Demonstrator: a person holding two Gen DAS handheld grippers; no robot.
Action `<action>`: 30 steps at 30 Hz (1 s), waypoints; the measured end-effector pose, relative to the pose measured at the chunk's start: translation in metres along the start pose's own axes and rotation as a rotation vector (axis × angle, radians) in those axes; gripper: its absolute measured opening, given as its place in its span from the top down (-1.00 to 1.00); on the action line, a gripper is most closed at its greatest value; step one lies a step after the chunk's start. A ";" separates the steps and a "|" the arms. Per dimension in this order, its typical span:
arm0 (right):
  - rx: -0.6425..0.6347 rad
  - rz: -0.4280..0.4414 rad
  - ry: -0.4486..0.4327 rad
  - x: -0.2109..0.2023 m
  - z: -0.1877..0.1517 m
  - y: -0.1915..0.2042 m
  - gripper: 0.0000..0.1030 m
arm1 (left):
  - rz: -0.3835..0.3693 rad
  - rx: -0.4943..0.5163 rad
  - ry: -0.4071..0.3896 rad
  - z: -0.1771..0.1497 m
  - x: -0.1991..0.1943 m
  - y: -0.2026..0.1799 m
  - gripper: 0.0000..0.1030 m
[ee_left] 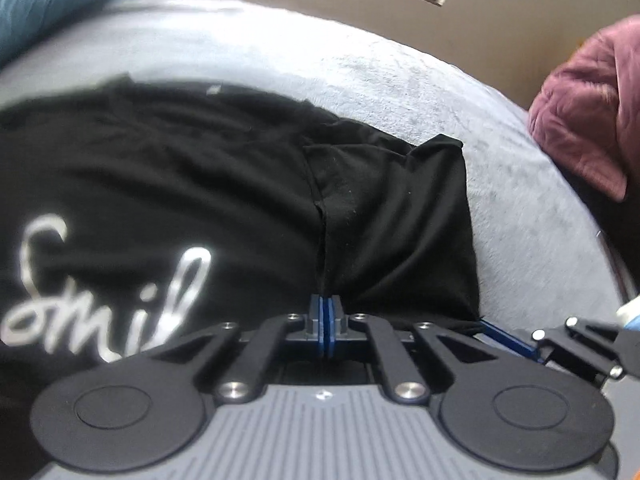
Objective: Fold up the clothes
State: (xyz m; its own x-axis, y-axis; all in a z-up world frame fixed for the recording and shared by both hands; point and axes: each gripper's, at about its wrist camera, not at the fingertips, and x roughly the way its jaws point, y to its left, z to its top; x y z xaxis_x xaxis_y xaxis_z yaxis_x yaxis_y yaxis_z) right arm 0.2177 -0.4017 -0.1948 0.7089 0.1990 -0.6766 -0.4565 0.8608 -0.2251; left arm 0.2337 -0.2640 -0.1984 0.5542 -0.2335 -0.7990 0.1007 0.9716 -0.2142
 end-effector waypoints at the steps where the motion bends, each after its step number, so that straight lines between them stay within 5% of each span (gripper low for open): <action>1: -0.007 -0.001 0.001 -0.001 -0.001 0.000 0.90 | 0.028 0.034 -0.015 0.000 -0.001 -0.004 0.84; 7: 0.011 0.018 0.003 0.000 -0.004 -0.004 0.88 | 0.165 0.155 -0.103 0.003 -0.011 -0.011 0.67; 16: 0.066 0.016 -0.075 0.003 -0.017 -0.002 0.86 | 0.027 0.130 -0.120 0.062 0.019 -0.004 0.27; 19: 0.083 0.018 -0.103 0.003 -0.022 -0.004 0.86 | 0.053 0.171 -0.134 0.067 0.027 -0.010 0.42; 21: 0.094 0.019 -0.120 0.003 -0.025 -0.005 0.86 | 0.069 0.198 -0.143 0.070 0.033 -0.013 0.73; 30: 0.141 0.049 -0.155 0.003 -0.030 -0.011 0.86 | 0.146 0.322 -0.183 0.083 0.058 -0.029 0.96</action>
State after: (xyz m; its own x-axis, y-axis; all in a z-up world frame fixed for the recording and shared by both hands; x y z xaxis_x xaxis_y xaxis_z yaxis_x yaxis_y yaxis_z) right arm 0.2084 -0.4243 -0.2152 0.7667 0.3025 -0.5663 -0.4206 0.9030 -0.0871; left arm 0.3319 -0.3026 -0.1919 0.7172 -0.1100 -0.6882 0.2481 0.9630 0.1047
